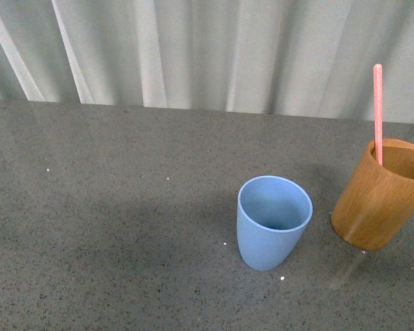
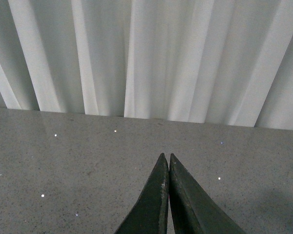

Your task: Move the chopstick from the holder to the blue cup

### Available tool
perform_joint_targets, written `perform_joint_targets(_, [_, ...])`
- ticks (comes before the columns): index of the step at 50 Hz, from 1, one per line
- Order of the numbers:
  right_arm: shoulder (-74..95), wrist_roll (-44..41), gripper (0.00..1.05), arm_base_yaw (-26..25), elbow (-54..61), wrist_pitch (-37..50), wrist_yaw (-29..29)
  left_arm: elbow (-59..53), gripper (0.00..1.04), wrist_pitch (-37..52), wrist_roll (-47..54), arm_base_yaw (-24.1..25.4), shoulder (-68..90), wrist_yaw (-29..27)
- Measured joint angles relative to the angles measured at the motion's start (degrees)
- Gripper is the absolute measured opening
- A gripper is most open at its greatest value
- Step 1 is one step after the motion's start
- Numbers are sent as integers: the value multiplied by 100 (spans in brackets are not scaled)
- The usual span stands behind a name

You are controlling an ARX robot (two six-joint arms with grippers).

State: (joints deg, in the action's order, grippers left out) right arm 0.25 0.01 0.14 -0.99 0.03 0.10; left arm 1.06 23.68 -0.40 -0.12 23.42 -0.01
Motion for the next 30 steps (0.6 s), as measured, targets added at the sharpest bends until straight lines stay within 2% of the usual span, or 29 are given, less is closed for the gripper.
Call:
perform_joint_targets(12, [0,0,95,0,0,0,0,0,4,-743,0,0,-737,0])
perform_joint_targets(30, [0,0,95,0,0,0,0,0,4,-1340,0,0,-1335,0])
